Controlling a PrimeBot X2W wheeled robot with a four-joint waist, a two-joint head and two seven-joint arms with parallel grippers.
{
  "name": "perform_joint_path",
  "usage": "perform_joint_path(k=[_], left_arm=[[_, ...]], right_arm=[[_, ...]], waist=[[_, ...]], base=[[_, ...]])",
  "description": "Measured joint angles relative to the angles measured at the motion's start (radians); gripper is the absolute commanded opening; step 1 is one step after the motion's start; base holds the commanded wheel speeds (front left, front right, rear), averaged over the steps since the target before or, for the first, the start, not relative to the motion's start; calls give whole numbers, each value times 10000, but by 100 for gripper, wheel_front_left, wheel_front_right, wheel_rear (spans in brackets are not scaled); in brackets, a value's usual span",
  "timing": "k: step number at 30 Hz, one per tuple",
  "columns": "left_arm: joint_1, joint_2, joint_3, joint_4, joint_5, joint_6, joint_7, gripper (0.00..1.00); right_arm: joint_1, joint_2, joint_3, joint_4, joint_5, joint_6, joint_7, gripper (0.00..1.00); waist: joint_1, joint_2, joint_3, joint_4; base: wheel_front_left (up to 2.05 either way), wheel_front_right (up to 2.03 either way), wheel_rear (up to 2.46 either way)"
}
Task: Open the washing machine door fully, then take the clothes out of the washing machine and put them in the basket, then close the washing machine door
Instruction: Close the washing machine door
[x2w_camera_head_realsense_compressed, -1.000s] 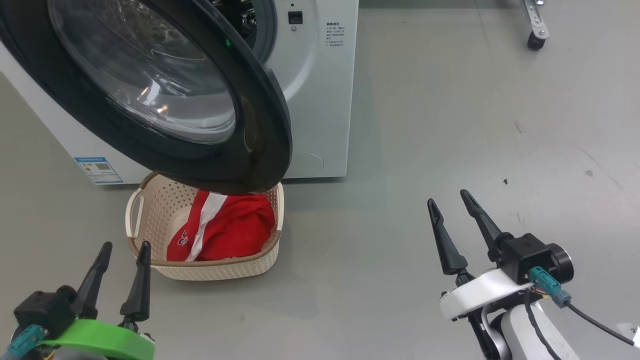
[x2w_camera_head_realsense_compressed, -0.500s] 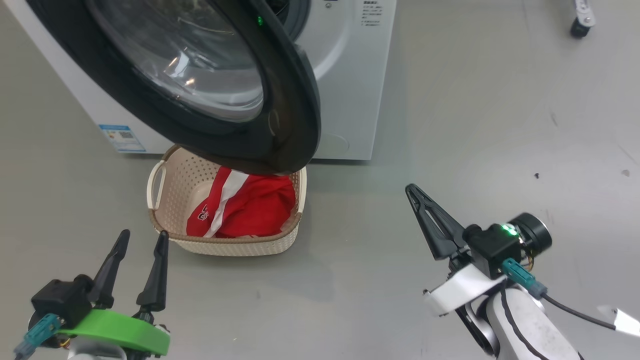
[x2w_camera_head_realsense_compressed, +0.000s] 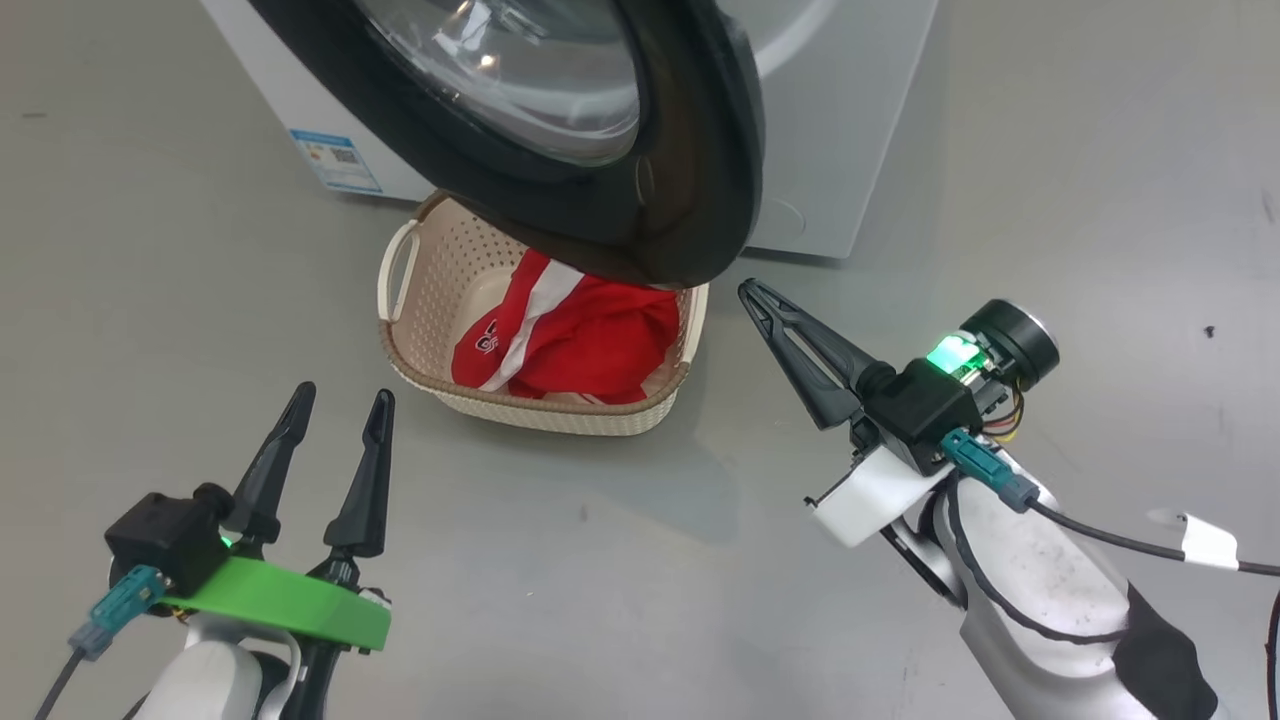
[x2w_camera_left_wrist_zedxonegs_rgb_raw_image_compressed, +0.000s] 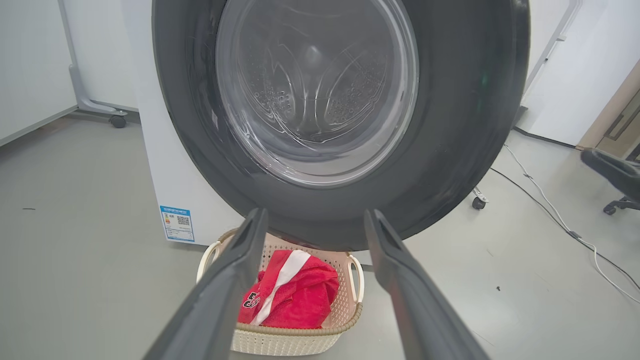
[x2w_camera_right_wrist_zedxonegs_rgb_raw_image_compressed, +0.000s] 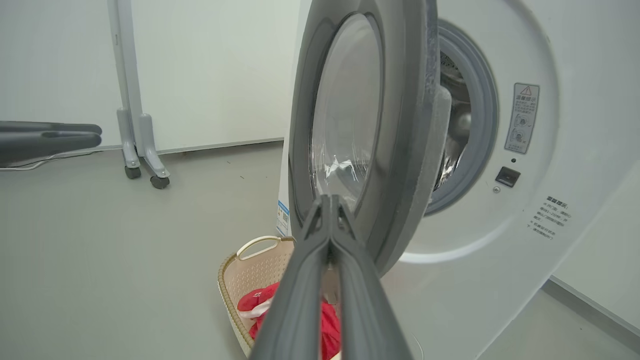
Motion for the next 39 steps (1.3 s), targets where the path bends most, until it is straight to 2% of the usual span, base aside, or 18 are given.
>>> perform_joint_path(k=[11,20,27,39], left_arm=[[-575,-374,-100,98,-119,0,0,100],[-798,-495,21,151,-178,0,0,100],[-918,-583,65,307,-178,0,0,100],[-1173,-665,56,328,-211,0,0,100]], right_arm=[[-1379,-307,-46,826,-71,0,0,0],[-2030,-376,-454,1237,127,0,0,0],[-2348,-430,-702,1444,209,0,0,0],[-2865,-591,-1103,1528,209,-12,0,0]], waist=[[0,0,923,1190],[0,0,1558,1731],[0,0,1866,1907],[0,0,2193,1831]], base=[[0,0,0],[0,0,0],[0,0,0],[0,0,0]])
